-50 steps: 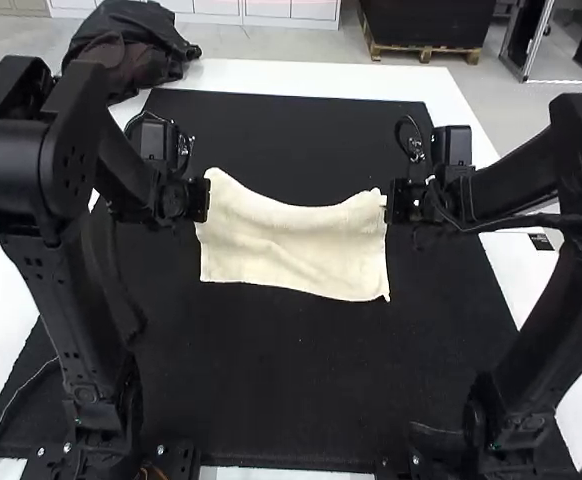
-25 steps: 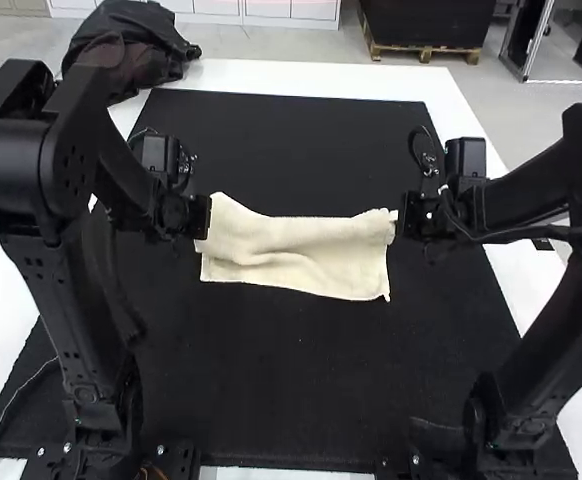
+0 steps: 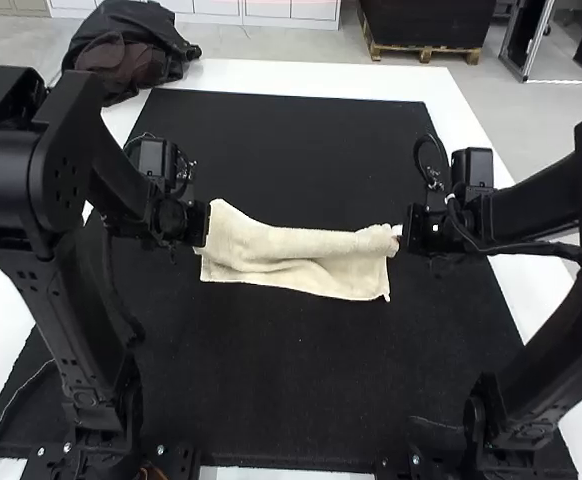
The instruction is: Fold the towel.
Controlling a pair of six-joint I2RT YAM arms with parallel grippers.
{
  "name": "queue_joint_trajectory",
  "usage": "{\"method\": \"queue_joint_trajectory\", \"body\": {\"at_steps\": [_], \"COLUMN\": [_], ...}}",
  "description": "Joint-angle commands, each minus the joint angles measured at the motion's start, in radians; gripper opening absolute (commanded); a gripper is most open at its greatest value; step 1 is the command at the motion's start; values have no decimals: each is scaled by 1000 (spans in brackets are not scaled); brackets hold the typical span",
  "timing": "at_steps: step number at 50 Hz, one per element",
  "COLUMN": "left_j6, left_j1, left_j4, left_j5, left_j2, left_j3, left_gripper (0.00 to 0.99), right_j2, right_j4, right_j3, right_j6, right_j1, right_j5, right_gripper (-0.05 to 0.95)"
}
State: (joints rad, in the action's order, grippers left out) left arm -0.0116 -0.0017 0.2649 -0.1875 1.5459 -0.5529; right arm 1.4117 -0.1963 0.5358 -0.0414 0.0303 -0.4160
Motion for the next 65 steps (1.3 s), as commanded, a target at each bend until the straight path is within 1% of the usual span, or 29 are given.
{"method": "queue_joint_trajectory", "body": {"at_steps": [1,12,20,27,34,43,44,45,46,48,49,51,53,54,55,58,59,61,63,65], "left_j6": [15,16,21,27,29,18,18,18,18,16,16,18,18,18,18,18,18,18,21,16], "left_j1": [6,6,5,5,-12,-37,-40,-41,-43,-46,-46,-46,-46,-46,-46,-46,-46,-46,-46,-46], "left_j4": [-3,-7,-9,-3,17,71,73,73,73,73,73,73,71,71,71,71,71,69,71,74], "left_j5": [8,8,8,6,10,14,14,16,16,16,16,16,16,16,16,17,20,26,36,42], "left_j2": [-29,-40,-40,-40,-40,-40,-40,-40,-38,-36,-36,-35,-35,-35,-33,-33,-33,-33,-33,-33], "left_j3": [13,41,61,85,110,140,140,142,142,142,142,142,142,142,142,142,142,142,143,145], "left_gripper": [26,26,26,26,26,28,30,31,38,113,156,238,287,320,372,613,718,874,970,974], "right_j2": [-48,-86,-105,-102,-79,-30,-25,-19,-14,-3,-2,4,9,10,13,20,21,26,26,24], "right_j4": [9,38,38,38,38,11,6,1,-6,-15,-17,-28,-45,-51,-58,-75,-83,-88,-91,-91], "right_j3": [-13,-56,-100,-100,-115,-125,-125,-126,-128,-131,-131,-132,-135,-138,-140,-148,-148,-149,-148,-146], "right_j6": [0,0,2,2,20,37,38,37,38,38,38,43,44,44,46,48,48,48,48,52], "right_j1": [-21,-21,-21,-20,-21,-21,-21,-21,-21,-21,-21,-21,-21,-21,-21,-21,-21,-21,-23,-21], "right_j5": [-4,-7,-7,-6,-3,5,8,11,13,22,29,37,45,52,59,62,65,68,68,69], "right_gripper": [-28,-28,-28,-28,-28,-18,0,43,111,277,331,400,502,570,613,697,736,826,861,885]}}
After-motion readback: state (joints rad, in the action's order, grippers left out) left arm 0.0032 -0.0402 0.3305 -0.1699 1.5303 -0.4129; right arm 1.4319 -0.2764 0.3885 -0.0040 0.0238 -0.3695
